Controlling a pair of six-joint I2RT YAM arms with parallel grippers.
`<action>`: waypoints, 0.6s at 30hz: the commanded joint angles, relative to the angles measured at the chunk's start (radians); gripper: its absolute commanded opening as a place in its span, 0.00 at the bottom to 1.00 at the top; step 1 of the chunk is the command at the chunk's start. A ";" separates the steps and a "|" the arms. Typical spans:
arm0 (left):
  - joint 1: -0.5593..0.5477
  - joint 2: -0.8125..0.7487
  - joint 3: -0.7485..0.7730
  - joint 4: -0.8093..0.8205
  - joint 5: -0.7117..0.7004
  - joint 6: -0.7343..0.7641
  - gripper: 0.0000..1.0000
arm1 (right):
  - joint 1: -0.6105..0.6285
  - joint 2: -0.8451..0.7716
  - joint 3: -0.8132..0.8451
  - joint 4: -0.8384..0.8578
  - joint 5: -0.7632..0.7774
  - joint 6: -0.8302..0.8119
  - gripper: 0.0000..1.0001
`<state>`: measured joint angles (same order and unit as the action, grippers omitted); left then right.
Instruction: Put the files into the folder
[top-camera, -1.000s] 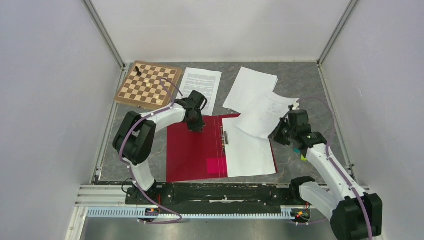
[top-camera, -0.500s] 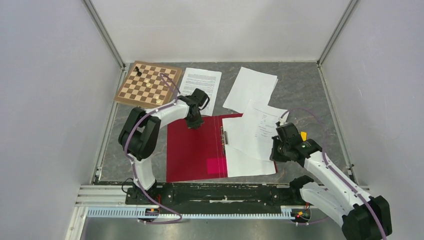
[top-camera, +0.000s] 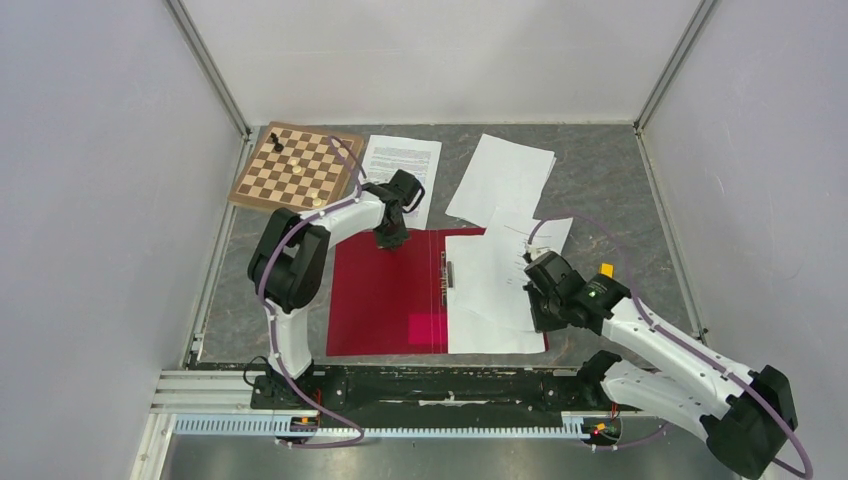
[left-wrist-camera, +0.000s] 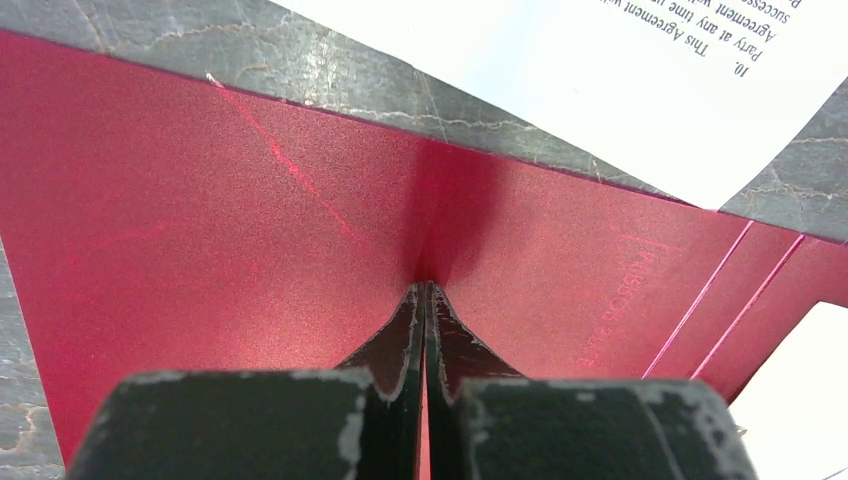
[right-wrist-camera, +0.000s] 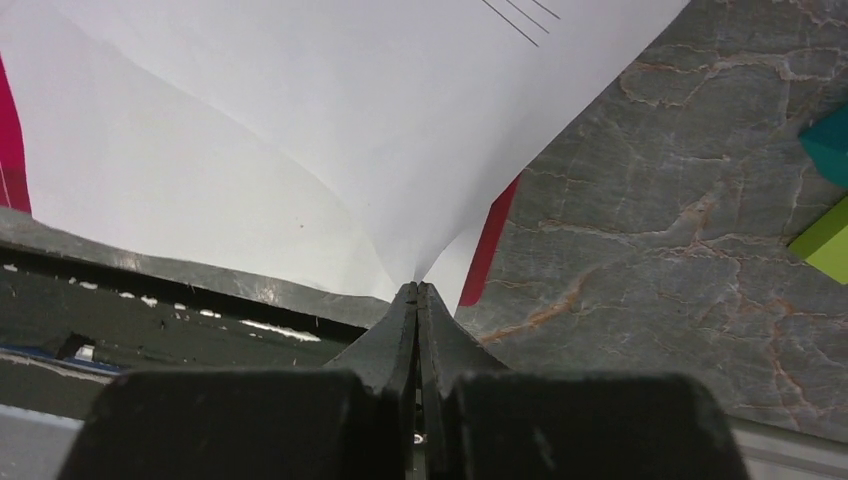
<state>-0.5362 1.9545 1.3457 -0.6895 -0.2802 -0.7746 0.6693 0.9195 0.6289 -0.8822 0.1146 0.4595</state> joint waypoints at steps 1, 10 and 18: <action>0.008 0.036 0.042 -0.007 -0.054 0.055 0.02 | 0.100 0.004 0.061 -0.030 0.037 -0.015 0.00; 0.013 0.050 0.057 -0.013 -0.048 0.084 0.02 | 0.279 0.030 0.053 -0.059 0.071 0.000 0.00; 0.016 0.047 0.067 -0.021 -0.048 0.101 0.02 | 0.350 0.014 0.068 -0.098 0.068 -0.029 0.00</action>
<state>-0.5335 1.9835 1.3872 -0.7063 -0.2897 -0.7166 0.9878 0.9508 0.6552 -0.9455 0.1631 0.4557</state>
